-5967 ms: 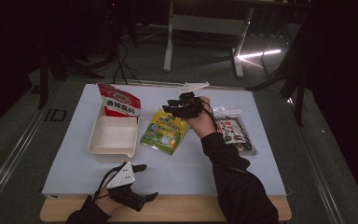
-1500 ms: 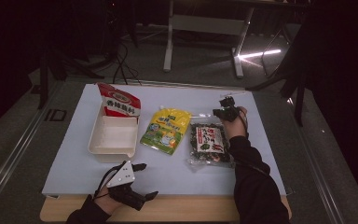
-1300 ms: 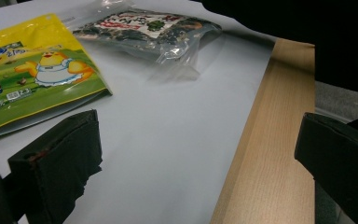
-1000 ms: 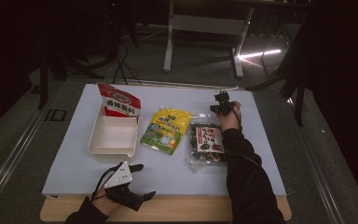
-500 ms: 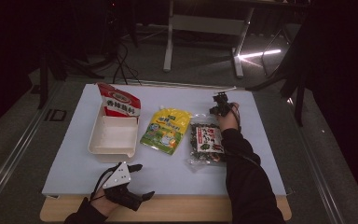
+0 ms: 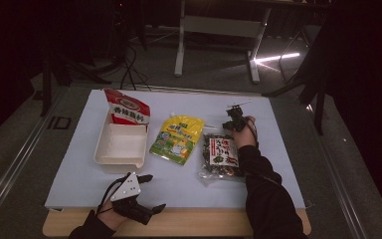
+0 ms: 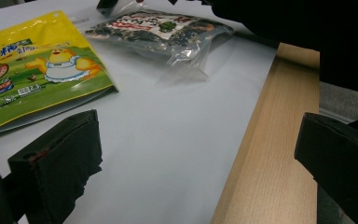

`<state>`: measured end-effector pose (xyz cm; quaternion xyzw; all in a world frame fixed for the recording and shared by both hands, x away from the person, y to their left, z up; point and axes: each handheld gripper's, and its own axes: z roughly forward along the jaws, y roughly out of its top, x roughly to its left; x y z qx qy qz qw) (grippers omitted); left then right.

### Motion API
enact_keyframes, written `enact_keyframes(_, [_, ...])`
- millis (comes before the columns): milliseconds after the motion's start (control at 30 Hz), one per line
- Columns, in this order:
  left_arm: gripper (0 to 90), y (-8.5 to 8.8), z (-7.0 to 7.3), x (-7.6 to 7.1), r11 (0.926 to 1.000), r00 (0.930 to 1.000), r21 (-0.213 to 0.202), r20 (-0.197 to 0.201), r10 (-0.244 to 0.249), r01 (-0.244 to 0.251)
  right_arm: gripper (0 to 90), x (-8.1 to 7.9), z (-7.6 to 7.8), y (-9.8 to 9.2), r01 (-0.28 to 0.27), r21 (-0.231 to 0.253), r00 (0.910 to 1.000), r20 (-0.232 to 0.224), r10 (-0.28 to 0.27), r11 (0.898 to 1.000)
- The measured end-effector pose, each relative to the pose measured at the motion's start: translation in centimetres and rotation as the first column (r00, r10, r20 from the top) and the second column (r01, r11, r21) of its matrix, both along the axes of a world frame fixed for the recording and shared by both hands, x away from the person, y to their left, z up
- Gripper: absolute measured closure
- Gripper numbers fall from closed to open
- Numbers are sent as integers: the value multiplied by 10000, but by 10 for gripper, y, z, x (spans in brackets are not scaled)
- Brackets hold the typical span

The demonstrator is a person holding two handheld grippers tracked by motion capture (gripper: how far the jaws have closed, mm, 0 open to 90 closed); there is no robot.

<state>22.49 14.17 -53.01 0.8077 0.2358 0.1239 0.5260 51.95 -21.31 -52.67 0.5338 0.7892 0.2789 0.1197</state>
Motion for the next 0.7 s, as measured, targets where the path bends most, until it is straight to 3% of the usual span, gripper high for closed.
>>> enact_keyframes(167, [16, -2, 1, 0, 10000, 10000, 11, 10, -61, 61, 900, -18, 3, -6, -121, 306, 9999, 55, 120, 9995])
enact_keyframes(433, [16, -5, 1, 0, 9999, 9999, 66, 50, -150, 150, 900, -41, 4, -6, -488, 304, 9983, 321, 479, 9983])
enact_keyframes(700, [16, -6, 2, 0, 9997, 9997, 89, 98, -222, 222, 899, -67, 7, -3, -987, 761, 9948, 333, 964, 9922])
